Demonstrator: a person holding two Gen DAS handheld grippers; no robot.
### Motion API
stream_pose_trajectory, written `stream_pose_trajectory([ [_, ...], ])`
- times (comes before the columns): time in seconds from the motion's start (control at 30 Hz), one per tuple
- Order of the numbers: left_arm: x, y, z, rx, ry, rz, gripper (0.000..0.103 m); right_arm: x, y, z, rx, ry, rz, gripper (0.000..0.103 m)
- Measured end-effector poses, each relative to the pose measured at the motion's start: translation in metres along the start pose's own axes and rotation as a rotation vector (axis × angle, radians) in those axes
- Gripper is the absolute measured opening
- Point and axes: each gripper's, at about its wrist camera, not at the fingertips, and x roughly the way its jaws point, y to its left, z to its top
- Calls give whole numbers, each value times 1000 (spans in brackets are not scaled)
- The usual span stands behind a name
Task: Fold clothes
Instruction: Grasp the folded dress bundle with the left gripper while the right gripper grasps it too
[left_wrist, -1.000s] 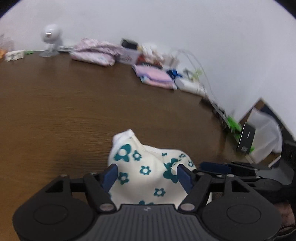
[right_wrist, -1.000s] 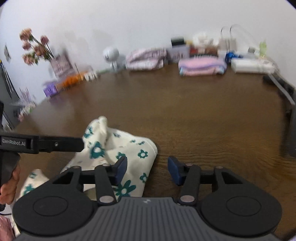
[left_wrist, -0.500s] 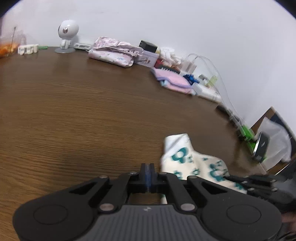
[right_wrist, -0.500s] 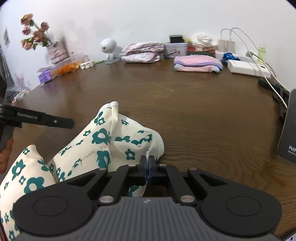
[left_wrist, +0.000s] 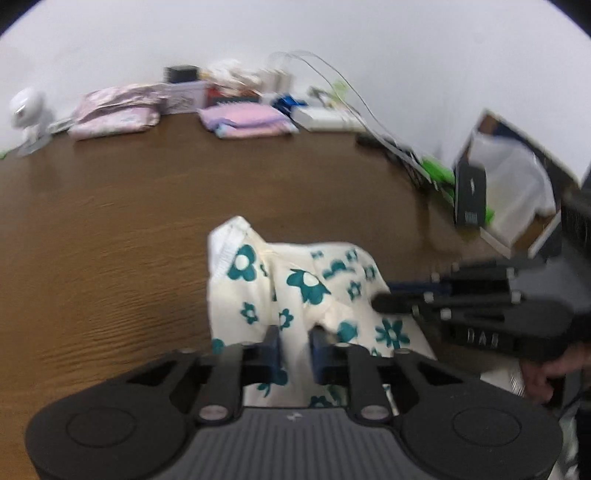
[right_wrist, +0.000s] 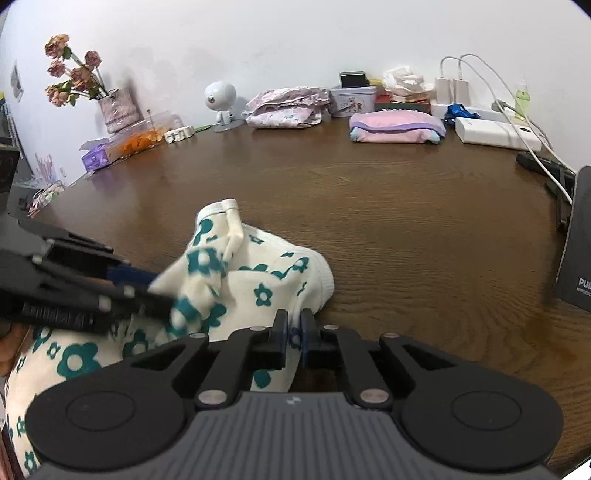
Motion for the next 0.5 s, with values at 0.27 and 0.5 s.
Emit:
stream_pose_trajectory([
  [0.27,-9,29,-10,-90,-15,88,17,-3,-5,-2,19,-19,-28,4],
  [0.5,-15,27,12,-76,-69,105,69,-30,14,3,-27,-94,-10,14],
])
